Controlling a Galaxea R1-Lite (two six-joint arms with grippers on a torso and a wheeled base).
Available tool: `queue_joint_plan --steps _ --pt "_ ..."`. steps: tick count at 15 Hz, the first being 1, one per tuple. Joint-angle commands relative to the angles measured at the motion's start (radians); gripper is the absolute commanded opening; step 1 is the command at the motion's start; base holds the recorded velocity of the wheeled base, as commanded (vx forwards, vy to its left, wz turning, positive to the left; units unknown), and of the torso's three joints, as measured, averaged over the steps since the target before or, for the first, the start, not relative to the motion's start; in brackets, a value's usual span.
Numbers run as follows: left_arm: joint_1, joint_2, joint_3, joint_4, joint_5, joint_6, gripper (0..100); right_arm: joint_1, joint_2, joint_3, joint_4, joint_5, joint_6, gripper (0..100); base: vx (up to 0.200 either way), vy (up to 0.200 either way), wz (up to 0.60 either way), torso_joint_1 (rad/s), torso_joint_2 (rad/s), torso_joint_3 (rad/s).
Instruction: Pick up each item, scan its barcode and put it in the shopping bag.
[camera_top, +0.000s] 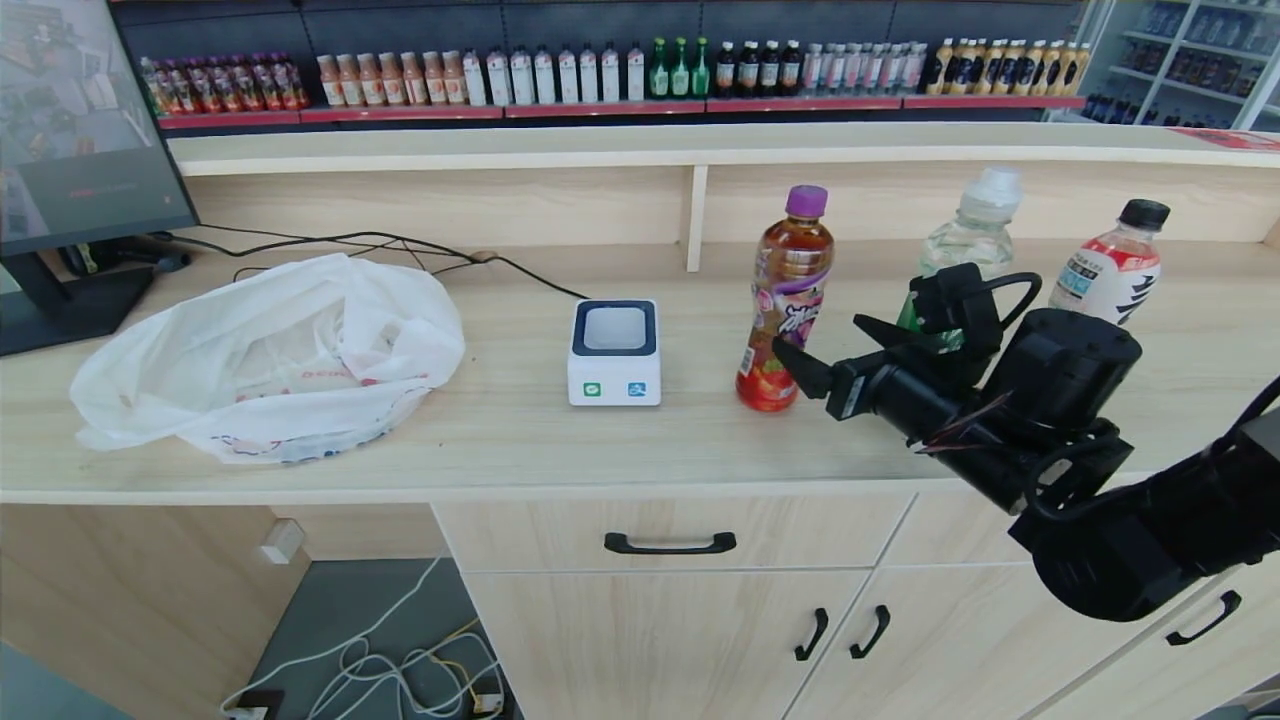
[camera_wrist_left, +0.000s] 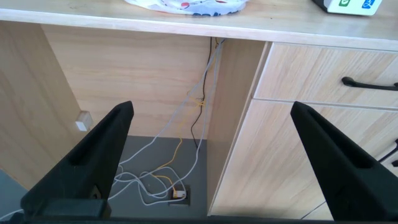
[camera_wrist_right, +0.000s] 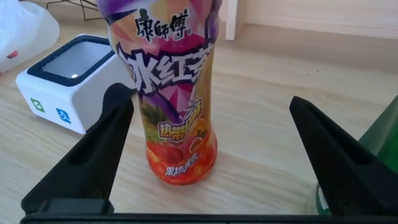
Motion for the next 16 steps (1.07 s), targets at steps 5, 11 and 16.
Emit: queue_joint_plan --steps 5,11,16 --pt "0.0 0.0 0.0 0.0 0.0 0.0 100 0.047 0.042 -0.056 0.0 -0.074 -0.014 100 0.0 0.0 0.0 0.0 0.0 0.0" --pt "0.0 0.0 0.0 0.0 0.0 0.0 100 0.08 0.049 -0.06 -0.002 -0.15 -0.017 100 0.0 0.0 0.0 0.0 0.0 0.0" --pt "0.0 0.0 0.0 0.0 0.0 0.0 100 0.102 0.102 -0.175 -0.008 -0.232 -0.017 100 0.0 0.0 0.0 0.0 0.0 0.0"
